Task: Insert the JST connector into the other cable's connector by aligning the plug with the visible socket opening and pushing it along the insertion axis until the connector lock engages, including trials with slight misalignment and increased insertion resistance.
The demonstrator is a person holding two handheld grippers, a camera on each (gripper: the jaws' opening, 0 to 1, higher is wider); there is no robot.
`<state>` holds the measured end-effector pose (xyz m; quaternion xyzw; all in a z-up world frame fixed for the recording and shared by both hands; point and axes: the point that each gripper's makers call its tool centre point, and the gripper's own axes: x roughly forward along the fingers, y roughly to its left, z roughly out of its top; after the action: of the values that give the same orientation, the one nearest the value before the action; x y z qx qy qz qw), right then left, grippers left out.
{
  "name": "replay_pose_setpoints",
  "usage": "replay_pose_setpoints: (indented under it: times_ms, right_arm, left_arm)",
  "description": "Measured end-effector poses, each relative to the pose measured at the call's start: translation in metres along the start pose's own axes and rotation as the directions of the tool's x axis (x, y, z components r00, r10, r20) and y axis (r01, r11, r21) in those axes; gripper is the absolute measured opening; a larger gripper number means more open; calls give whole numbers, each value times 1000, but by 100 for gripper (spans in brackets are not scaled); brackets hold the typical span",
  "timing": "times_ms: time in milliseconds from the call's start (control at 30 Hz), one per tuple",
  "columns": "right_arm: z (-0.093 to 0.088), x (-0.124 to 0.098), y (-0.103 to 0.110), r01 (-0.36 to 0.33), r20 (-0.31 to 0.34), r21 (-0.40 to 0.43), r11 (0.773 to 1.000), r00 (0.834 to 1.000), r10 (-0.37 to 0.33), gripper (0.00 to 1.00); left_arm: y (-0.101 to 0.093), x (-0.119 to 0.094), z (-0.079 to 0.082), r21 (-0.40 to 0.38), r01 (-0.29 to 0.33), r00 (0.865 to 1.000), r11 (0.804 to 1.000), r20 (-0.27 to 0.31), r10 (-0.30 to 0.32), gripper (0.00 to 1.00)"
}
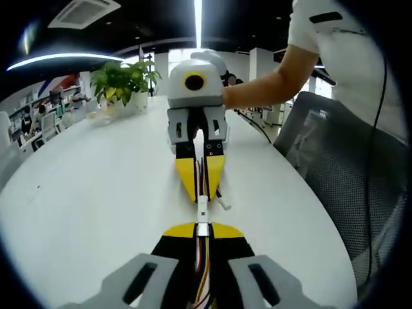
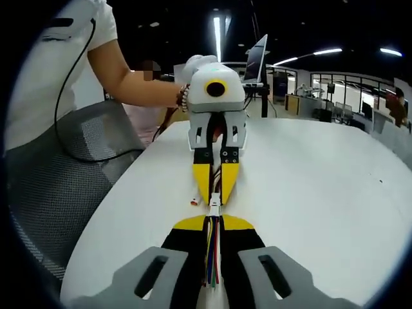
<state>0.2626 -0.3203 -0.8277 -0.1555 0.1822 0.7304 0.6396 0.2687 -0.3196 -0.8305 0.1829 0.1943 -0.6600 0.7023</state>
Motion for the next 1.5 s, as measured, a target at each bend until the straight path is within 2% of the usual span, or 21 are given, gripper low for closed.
replay_pose_setpoints:
  times_ms: [733, 833, 1000, 1233, 1500]
  right_arm:
    - [-10, 6, -7, 19, -27, -3, 1000, 999, -19, 4]
    - [-10, 6, -8, 22, -10, 13, 1000, 1000, -22, 4]
    - [-8, 4, -10, 27, 56, 76, 997, 998, -32, 4]
    - [-9, 4, -9, 17, 77, 103, 995, 997, -25, 4]
    - [1, 1, -11, 6, 132, 103, 995, 991, -20, 3]
  left_arm:
    - [4, 3, -3, -10, -3, 1000, 1000, 3, 3, 0]
    - [5, 2, -4, -19, -5, 1000, 1000, 10, 5, 0]
    - [10, -1, -5, -43, -11, 999, 999, 40, 12, 0]
    - [11, 0, -8, -64, 2, 998, 998, 66, 2, 0]
    - [14, -8, 0, -92, 36, 988, 995, 156, -21, 0]
